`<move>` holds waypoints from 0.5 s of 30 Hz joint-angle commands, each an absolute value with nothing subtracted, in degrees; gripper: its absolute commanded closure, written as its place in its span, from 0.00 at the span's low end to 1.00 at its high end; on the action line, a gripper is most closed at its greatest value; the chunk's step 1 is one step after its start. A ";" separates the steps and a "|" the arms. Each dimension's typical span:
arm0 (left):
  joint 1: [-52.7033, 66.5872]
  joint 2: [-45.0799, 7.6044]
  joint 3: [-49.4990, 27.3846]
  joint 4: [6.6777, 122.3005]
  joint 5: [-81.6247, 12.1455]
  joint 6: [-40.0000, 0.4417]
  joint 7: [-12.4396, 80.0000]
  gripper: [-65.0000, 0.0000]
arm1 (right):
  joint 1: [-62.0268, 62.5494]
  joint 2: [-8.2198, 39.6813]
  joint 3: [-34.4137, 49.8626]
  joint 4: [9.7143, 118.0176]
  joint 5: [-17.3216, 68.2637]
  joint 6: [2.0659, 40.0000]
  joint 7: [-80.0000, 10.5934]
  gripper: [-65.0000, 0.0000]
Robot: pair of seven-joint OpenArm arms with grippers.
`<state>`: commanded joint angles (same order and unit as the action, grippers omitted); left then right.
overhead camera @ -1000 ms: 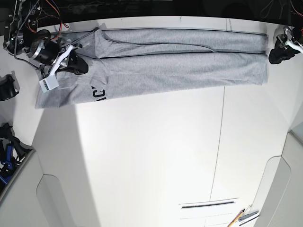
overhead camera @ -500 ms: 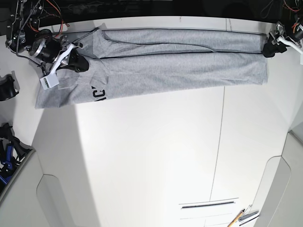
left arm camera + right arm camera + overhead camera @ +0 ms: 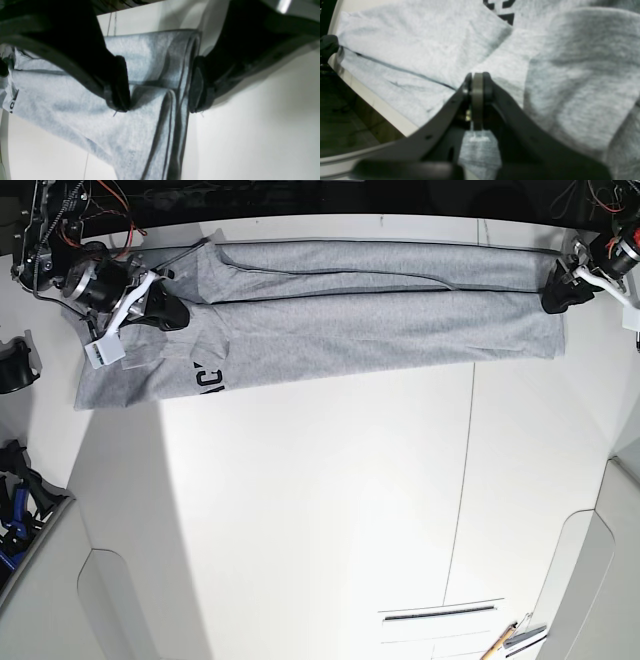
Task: Fold the T-shirt properly
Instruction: 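Release the hem and grasp the folded strip's ends with both grippers, then lift the strip ends with both grippers and pull them toward each other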
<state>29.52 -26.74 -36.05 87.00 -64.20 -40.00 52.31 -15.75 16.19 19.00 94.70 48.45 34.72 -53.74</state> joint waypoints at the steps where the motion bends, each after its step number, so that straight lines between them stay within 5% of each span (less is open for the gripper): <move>1: 29.52 -26.85 -36.05 87.00 -64.20 -40.00 52.29 0.37 | -15.75 16.19 19.00 94.70 48.45 34.72 -53.84 1.00; 15: 29.52 -26.85 -30.26 87.00 -57.19 -40.00 51.66 0.37 | -15.75 16.19 19.00 94.70 49.30 34.70 -53.87 1.00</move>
